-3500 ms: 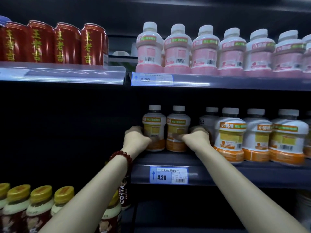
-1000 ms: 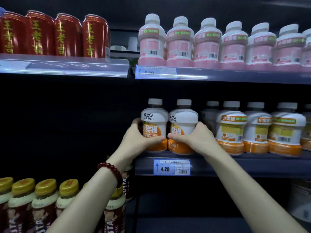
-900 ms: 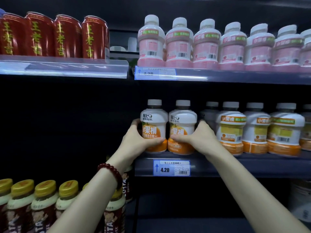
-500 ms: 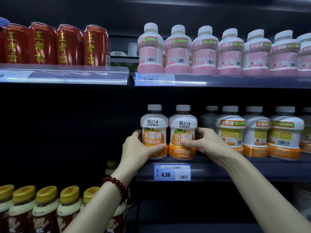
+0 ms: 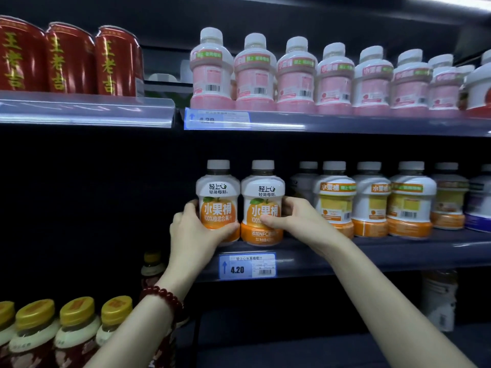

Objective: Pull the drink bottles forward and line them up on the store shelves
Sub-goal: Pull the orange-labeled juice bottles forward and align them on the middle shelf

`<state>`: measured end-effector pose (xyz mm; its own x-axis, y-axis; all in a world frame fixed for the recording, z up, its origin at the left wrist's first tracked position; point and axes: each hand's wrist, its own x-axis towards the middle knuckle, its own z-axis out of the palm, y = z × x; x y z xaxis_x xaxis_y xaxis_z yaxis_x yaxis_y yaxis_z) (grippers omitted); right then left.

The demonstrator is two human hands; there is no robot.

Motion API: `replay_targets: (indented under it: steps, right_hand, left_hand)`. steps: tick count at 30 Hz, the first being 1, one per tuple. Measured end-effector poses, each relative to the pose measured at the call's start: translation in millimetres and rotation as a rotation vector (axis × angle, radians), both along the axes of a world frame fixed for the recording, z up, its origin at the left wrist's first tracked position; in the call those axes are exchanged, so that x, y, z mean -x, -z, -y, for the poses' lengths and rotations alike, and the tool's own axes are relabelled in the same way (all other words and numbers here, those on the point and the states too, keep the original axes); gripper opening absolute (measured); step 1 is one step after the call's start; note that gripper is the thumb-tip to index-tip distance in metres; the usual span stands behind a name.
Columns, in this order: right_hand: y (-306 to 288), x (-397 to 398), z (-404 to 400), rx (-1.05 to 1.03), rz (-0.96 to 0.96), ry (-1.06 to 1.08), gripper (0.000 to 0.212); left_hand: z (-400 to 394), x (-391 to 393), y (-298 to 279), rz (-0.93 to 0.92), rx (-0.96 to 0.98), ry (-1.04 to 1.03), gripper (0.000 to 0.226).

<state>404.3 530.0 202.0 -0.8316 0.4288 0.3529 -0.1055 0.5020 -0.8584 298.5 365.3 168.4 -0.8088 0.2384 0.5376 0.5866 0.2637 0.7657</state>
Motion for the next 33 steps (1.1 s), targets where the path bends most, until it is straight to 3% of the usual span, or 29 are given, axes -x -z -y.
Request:
replay_targets:
  steps: [3,6,11,16,21,24,28,33]
  right_hand:
    - [4,-2,4,-0.103,-0.029,0.078,0.049]
    - [8,-10,8,-0.169,-0.078,0.138,0.058]
    - [16,-37,0,-0.144,-0.151,0.245,0.067]
    - [16,-67,-29,-0.094,-0.241,0.28,0.041]
    - [15,-90,-67,-0.17,-0.297,0.364,0.016]
    - [15,-99,-86,-0.25,-0.284,0.44,0.019]
    - [19,-97,-93,-0.33,-0.219,0.388,0.028]
    - [21,-93,-90,-0.26,-0.243,0.347,0.029]
  left_hand:
    - [-5,-19,2,-0.13,-0.065,-0.076,0.106]
    - [-13,-42,3,-0.414,-0.154,-0.127,0.093]
    - [-32,-68,3,-0.603,-0.189,-0.004,0.07]
    - [-69,-83,8,-0.613,-0.089,0.2,0.048]
    - [-116,-97,8,-0.509,0.006,0.243,0.051]
    - [-140,-102,1,-0.421,0.034,0.198,0.059]
    - [-160,-108,-5,-0.334,0.015,0.093,0.061]
    - [-163,-112,-7,-0.281,0.028,0.089,0.069]
